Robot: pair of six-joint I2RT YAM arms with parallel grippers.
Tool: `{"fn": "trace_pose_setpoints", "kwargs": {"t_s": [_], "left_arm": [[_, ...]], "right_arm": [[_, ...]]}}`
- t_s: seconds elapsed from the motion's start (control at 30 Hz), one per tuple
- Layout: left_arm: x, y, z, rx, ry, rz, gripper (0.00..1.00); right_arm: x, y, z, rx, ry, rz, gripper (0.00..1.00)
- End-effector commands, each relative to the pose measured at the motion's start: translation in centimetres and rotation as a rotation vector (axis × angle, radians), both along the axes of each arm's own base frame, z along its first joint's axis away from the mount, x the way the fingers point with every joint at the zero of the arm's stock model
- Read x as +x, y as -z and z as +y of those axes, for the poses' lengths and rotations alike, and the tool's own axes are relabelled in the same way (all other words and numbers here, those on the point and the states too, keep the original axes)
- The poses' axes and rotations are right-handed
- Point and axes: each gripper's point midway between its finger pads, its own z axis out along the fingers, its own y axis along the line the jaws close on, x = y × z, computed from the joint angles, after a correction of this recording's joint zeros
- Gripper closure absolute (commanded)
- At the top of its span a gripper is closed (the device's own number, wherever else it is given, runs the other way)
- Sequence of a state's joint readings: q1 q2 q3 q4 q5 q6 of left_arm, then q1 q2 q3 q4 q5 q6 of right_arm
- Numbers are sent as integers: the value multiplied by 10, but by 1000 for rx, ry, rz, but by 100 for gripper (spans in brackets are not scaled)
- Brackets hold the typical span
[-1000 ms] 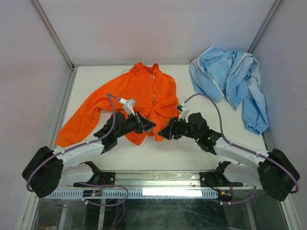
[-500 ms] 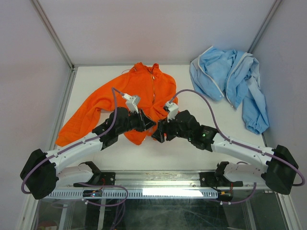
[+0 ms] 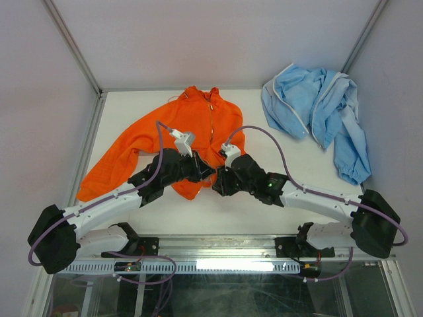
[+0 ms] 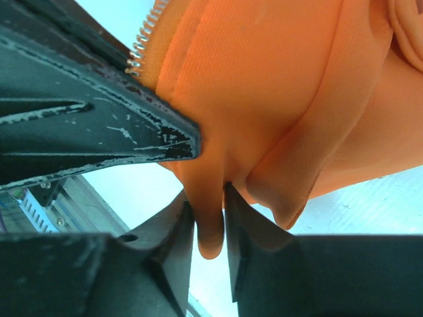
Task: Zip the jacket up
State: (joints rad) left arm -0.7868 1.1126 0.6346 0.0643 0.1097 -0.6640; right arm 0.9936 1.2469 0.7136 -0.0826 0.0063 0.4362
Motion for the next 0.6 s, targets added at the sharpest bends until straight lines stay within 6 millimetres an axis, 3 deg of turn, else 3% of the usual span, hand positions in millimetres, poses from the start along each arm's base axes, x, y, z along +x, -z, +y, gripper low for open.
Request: {"fn": "trace_pose_setpoints", "kwargs": {"t_s": [0.0, 0.3, 0.57], "left_arm": [[8, -38, -7, -51, -4, -97, 91], [0, -33, 19, -11, -38, -181, 47], [-18, -17, 19, -32, 69, -284, 31]], "right_arm": [[4, -14, 8, 105, -17, -59, 100], [15, -52, 2, 375, -135, -165, 100], [13, -86, -6, 552, -287, -229, 100]]}}
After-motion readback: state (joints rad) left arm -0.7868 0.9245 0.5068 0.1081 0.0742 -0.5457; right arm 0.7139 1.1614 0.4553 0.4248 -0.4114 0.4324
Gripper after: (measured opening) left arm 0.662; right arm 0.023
